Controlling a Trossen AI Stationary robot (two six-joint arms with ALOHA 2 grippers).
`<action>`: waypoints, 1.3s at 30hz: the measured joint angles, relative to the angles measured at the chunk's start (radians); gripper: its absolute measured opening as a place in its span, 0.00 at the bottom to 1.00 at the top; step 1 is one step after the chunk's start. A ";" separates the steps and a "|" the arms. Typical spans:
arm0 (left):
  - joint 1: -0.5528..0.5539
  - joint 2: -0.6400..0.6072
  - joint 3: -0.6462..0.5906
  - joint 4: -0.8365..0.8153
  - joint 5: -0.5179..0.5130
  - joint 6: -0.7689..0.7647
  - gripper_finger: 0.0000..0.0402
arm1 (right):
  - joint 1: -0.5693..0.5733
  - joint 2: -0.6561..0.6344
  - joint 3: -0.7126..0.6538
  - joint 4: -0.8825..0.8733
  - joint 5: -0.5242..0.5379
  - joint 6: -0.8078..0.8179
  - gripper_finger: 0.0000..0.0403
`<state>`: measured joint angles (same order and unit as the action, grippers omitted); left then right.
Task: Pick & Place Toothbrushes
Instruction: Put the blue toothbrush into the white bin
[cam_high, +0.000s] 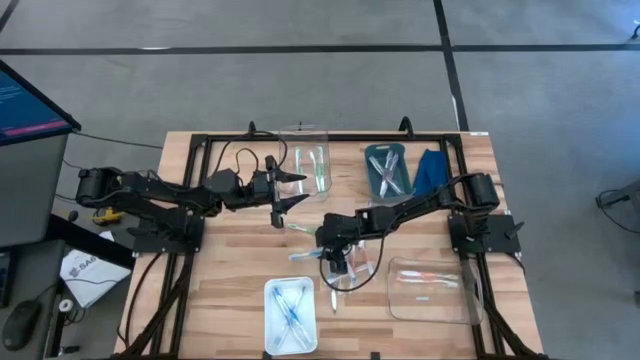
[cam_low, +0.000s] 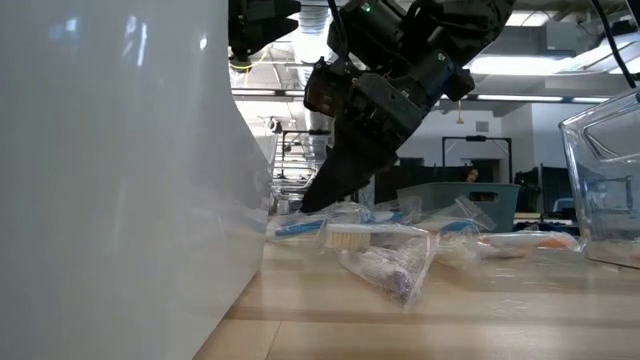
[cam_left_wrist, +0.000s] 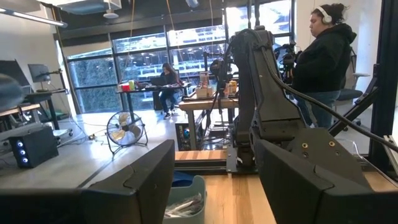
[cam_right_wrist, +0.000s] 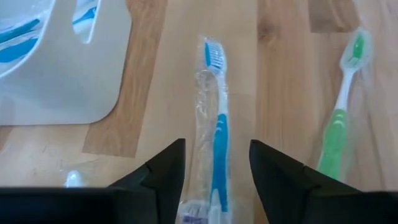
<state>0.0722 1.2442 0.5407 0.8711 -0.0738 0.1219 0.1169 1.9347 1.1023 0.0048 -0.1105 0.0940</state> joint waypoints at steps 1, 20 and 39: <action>0.000 0.000 0.000 0.000 0.000 0.000 0.54 | 0.000 0.000 0.000 0.000 0.001 0.000 0.44; 0.000 0.000 0.000 0.005 0.000 0.000 0.54 | 0.014 0.027 -0.002 0.038 0.026 -0.025 0.49; 0.000 0.000 0.000 0.004 0.000 -0.003 0.54 | 0.012 0.050 0.004 0.028 0.029 -0.041 0.39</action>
<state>0.0723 1.2442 0.5407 0.8753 -0.0742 0.1186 0.1287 1.9846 1.1065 0.0331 -0.0811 0.0528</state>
